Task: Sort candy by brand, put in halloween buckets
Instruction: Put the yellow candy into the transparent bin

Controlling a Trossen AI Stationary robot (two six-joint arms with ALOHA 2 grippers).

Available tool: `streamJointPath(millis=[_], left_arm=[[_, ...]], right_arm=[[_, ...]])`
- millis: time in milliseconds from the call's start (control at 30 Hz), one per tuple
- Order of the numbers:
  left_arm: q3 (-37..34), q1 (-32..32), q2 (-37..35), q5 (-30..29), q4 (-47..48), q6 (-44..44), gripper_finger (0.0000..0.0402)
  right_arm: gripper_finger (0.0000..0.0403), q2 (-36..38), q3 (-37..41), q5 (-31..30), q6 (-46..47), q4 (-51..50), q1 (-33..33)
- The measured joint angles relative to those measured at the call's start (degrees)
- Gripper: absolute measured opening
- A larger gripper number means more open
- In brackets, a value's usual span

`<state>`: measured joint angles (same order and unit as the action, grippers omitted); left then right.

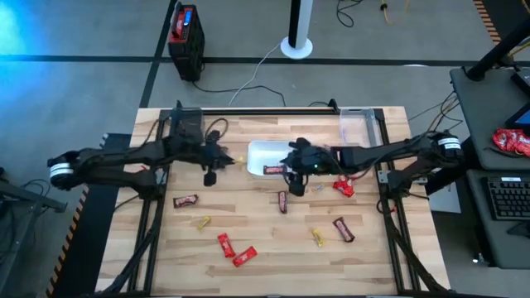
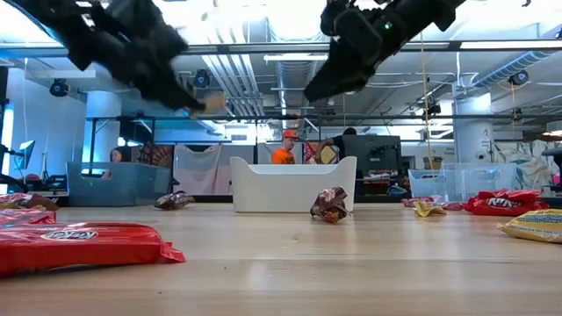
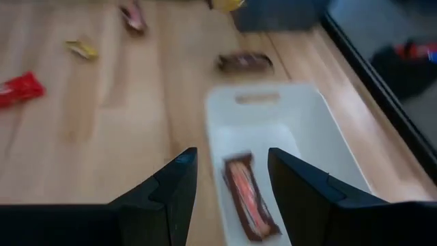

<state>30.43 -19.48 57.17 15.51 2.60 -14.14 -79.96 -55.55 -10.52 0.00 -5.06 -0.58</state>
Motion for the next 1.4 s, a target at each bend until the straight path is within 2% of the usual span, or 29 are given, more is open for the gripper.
streamJointPath(millis=[133,267,533,700,800,1100,1400], left_arm=[[-1.97,3.56,-4.05,4.56,-8.93,3.91,0.0000],[-5.27,8.28,-5.27,5.04,-19.72,6.70,0.0000],[-11.79,15.16,-1.34,4.96,-43.93,10.02,0.0000],[-14.52,15.95,2.11,4.78,-52.77,13.28,0.0000],[-14.62,16.08,4.96,4.52,-54.52,14.59,0.0000],[-14.51,16.82,13.67,4.54,-67.54,14.74,0.0000],[-12.13,16.82,18.93,4.77,-70.24,14.76,0.0000]], right_arm=[[0.0173,-2.30,1.78,0.04,-4.24,11.58,2.56],[0.0173,-5.71,2.29,0.04,-7.07,22.42,3.95],[0.0173,-13.96,2.14,8.89,-11.44,47.59,4.32],[0.0173,-17.98,1.54,12.63,-11.66,61.18,4.32],[0.0173,-19.47,0.25,13.09,-11.64,62.94,4.32],[0.0173,-20.67,-2.25,14.62,-10.26,62.40,4.16],[0.0153,-20.67,-2.25,15.30,-10.02,62.34,3.91]])
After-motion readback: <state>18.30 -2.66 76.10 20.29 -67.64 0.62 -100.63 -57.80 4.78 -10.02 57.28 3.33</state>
